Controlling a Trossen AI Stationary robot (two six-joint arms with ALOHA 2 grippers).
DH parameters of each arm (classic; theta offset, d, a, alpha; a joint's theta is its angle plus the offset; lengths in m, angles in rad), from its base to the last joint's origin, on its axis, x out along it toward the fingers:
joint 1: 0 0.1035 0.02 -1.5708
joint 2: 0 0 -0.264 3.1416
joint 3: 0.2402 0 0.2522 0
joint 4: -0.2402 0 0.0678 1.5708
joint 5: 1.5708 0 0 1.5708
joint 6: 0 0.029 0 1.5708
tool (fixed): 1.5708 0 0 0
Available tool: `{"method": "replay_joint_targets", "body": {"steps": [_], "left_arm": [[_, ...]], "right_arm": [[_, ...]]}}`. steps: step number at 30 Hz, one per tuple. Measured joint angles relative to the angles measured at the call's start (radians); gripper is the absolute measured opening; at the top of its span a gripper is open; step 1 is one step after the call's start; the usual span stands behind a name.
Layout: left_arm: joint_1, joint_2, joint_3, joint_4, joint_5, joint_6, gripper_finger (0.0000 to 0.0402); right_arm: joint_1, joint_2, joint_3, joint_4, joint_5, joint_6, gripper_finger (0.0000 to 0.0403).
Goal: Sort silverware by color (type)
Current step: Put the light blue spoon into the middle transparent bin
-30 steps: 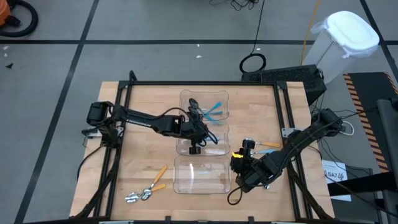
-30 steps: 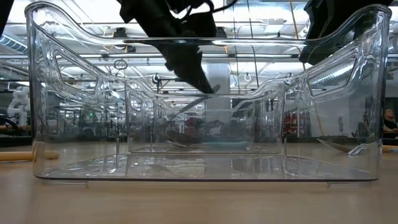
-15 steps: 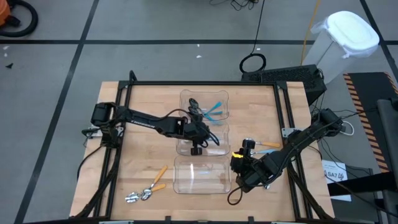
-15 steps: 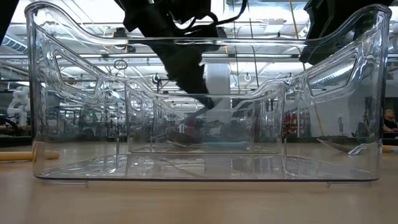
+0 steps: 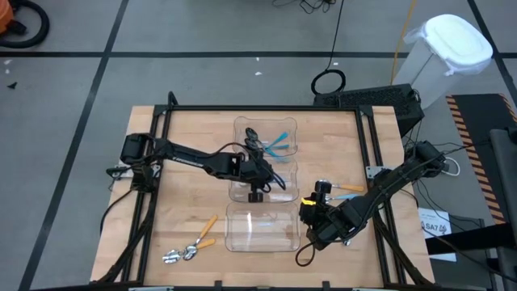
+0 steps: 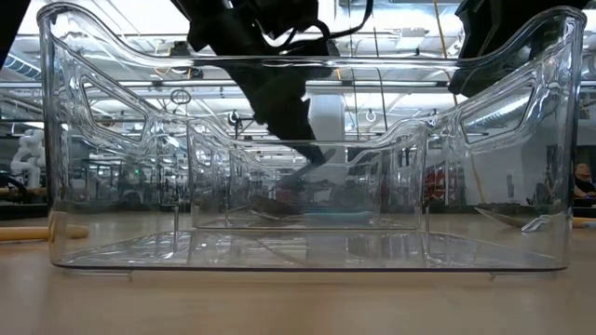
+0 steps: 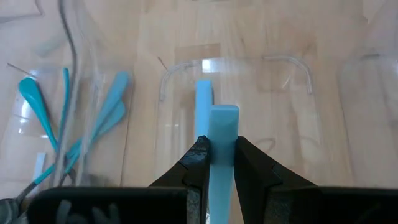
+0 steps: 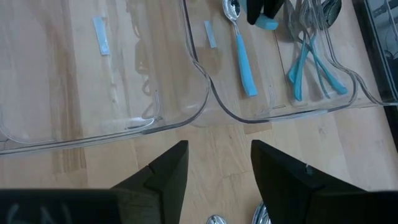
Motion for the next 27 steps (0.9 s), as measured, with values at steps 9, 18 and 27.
{"method": "replay_joint_targets", "body": {"steps": [9,18,27], "left_arm": [[0.000,0.045,0.001,0.026,0.000,0.018,0.0053],[0.000,0.045,0.000,0.016,0.000,-0.011,0.0054],[0.000,0.045,0.000,0.015,0.000,-0.031,0.0096]], "right_arm": [[0.000,0.000,0.000,-0.003,0.000,0.000,0.0171],[0.000,0.000,0.000,-0.004,0.000,0.000,0.0171],[0.000,0.000,0.000,-0.004,0.000,0.000,0.0171]]}}
